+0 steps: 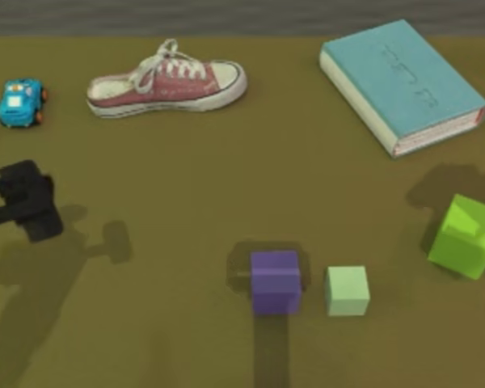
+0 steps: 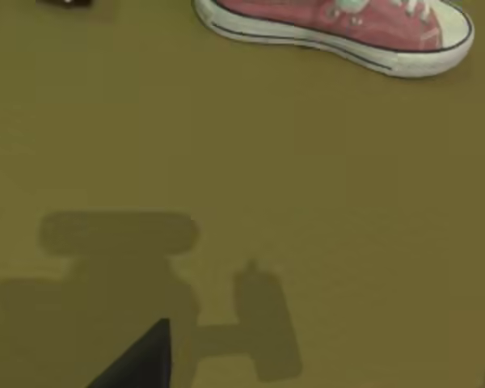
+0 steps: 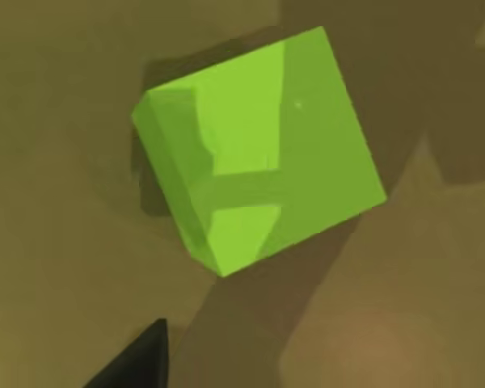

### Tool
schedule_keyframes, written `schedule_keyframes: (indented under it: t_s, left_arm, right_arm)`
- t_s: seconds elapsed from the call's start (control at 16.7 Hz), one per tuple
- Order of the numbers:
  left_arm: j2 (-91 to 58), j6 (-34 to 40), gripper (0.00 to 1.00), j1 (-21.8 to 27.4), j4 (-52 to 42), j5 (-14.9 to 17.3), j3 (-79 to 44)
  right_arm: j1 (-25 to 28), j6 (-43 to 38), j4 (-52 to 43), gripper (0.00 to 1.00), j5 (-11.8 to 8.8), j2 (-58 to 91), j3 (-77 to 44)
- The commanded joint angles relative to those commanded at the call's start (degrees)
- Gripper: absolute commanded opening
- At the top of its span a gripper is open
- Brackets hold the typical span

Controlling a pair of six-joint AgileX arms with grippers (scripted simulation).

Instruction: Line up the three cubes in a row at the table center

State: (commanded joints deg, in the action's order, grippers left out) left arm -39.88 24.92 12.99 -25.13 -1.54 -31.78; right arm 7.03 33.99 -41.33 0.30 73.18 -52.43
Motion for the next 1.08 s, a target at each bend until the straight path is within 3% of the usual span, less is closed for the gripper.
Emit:
schedule_keyframes:
  t_s: [0.3, 0.54, 1.08]
  left_arm:
    - [23.3, -13.4, 1.0, -8.6, 13.9, 0.6, 19.6]
    - [35.3, -21.7, 1.0, -12.8, 22.1, 1.3, 28.9]
    - [39.9, -24.9, 1.0, -14.1, 25.1, 1.5, 31.8]
  right_arm:
    - [2.0, 10.2, -12.3, 1.0, 0.0, 21.3, -15.8]
    - [3.0, 15.5, -18.2, 1.0, -0.2, 32.0, -24.7]
    - [3.1, 17.3, -20.0, 1.0, -0.2, 35.9, -27.8]
